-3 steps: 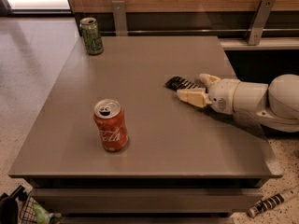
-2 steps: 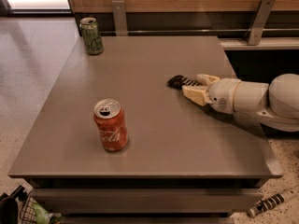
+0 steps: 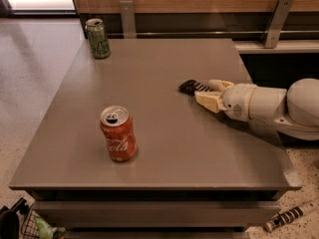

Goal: Move rxbar chocolate near green can

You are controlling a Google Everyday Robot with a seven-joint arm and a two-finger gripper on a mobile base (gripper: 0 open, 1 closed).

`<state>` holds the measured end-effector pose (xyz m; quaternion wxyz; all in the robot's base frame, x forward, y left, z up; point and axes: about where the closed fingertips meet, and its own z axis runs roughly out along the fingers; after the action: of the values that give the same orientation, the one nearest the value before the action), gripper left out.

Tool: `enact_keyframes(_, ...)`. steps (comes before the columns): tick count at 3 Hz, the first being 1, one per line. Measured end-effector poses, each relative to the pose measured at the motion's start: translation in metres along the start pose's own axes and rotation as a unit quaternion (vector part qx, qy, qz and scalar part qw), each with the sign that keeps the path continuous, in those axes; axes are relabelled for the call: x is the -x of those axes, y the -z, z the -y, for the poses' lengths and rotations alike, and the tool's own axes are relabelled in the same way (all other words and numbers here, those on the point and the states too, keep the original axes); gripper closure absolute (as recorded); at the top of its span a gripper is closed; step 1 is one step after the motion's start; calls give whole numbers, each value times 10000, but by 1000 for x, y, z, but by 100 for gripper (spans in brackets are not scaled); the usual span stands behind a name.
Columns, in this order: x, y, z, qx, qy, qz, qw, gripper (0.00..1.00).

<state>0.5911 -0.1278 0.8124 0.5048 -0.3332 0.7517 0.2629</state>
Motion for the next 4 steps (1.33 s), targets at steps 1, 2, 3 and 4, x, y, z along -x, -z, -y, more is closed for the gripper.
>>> enact_keyframes(1,0,0,0,0,0,0,10000,100)
enact_keyframes(2,0,0,0,1,1,-1,10000,100)
enact_keyframes(3,1,0,0,1,1,-1,10000,100)
enact_keyframes(4,1,0,0,0,1,-1,10000,100)
